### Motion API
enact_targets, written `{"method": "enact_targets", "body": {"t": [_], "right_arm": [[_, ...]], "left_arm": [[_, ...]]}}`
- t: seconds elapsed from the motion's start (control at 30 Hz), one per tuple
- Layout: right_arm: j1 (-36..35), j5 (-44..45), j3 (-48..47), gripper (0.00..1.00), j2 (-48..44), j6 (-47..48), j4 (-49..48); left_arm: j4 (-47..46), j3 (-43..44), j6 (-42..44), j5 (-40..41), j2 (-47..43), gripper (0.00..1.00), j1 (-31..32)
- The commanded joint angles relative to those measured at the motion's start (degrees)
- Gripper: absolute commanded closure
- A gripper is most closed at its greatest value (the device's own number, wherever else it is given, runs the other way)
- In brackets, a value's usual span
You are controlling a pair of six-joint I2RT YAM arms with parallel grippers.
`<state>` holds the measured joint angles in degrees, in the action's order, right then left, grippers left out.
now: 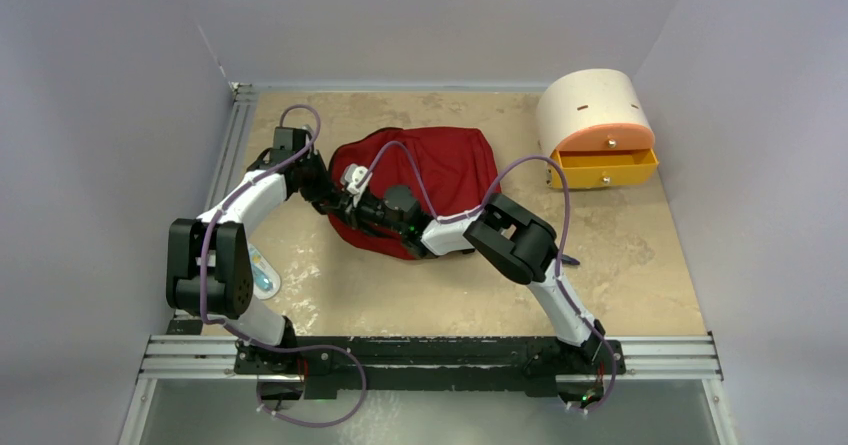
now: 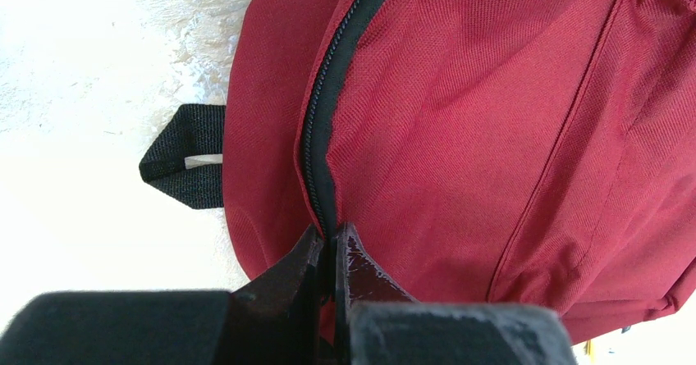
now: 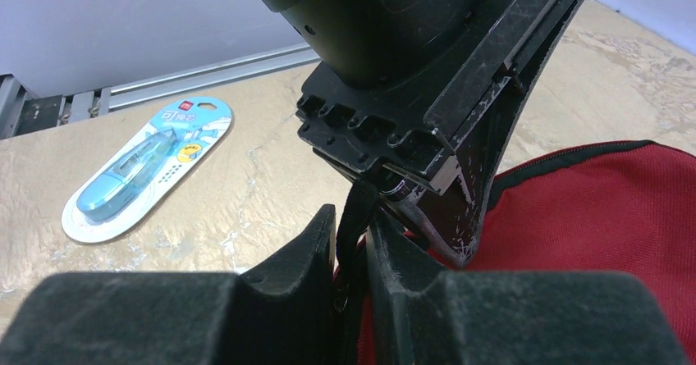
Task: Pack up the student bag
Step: Zip the student bag at the center of the board.
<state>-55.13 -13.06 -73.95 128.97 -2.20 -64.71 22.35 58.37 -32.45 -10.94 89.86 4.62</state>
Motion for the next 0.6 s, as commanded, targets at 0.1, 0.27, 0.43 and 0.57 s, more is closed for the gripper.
{"method": "enact_targets", "body": {"t": [0.1, 0.27, 0.43, 0.57], "right_arm": [[0.4, 2.0, 0.2, 0.77, -5.2, -0.5, -3.9], [0.4, 1.7, 0.7, 0.81, -6.3, -0.1, -4.2], [0.4, 1.2, 0.8, 0.98, -6.6, 0.6, -4.1], [0.5, 0.8, 0.6, 1.0, -6.4, 0.9, -3.8]], "left_arm": [[1.0, 0.5, -0.6, -1.2, -1.3, 1.0, 0.5], [0.9, 0.4, -0.7, -1.2, -1.1, 1.0, 0.5], [1.0, 0.6, -0.6, -1.2, -1.1, 1.0, 0.5], [1.0, 0.7, -0.6, -1.2, -1.2, 1.0, 0.5]]}}
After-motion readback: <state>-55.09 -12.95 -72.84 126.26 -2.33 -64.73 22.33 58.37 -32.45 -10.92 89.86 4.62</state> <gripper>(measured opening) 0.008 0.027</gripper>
